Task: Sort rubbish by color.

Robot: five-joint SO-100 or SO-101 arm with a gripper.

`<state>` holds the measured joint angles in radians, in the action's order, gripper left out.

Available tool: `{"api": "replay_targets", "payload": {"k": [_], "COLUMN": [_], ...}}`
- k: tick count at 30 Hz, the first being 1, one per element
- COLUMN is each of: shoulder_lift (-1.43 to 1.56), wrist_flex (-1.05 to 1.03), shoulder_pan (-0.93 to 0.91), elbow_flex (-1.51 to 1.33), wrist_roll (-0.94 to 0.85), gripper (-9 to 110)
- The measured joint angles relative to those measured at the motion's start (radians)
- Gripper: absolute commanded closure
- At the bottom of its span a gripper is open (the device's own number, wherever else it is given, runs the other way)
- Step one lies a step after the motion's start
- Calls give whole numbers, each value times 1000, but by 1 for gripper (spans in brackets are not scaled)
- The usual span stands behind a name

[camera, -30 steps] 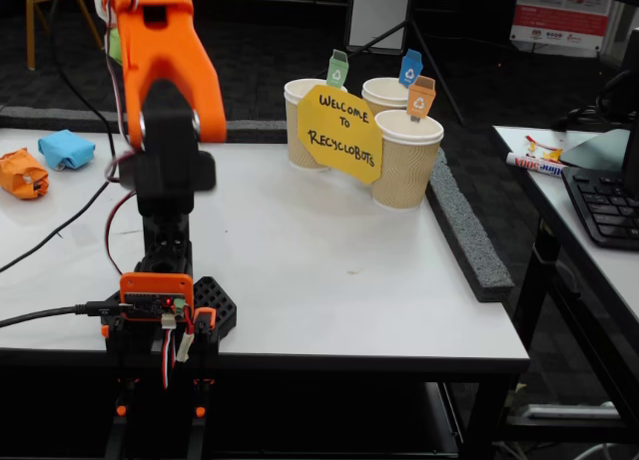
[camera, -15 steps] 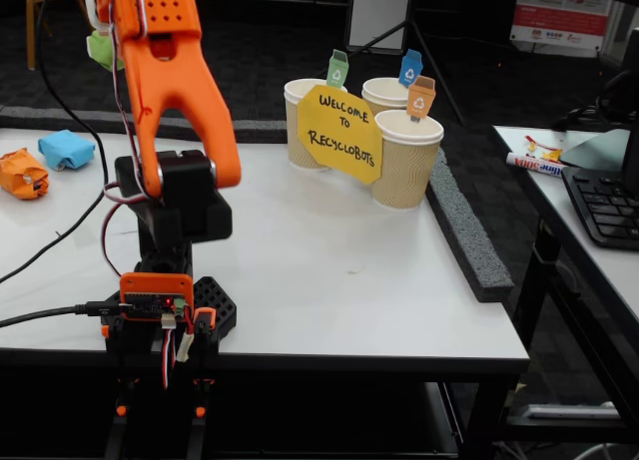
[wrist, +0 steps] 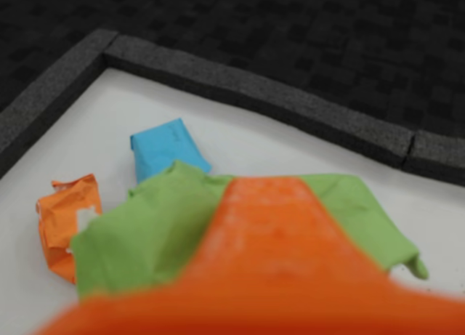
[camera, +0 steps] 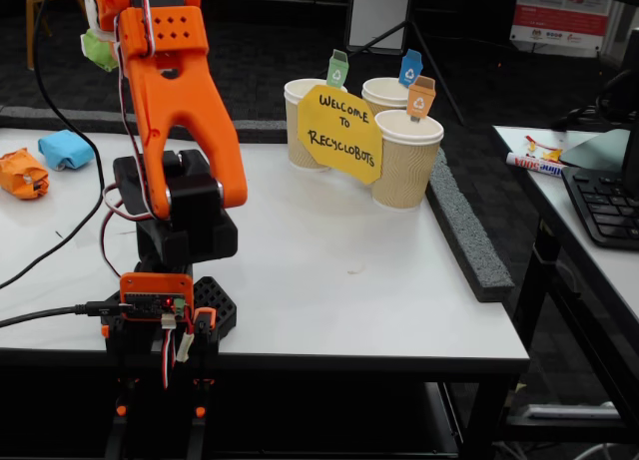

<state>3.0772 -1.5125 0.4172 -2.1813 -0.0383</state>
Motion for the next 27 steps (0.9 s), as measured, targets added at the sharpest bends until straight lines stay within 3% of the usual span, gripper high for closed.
{"api": "replay_targets", "payload": {"k": [9, 27], "shoulder_lift": [0, 5], "wrist_flex": [0, -12], "shoulder_pan": [-66, -525], "elbow_flex": [0, 63], "wrist_roll": [0, 0], "gripper": [101, 101]}}
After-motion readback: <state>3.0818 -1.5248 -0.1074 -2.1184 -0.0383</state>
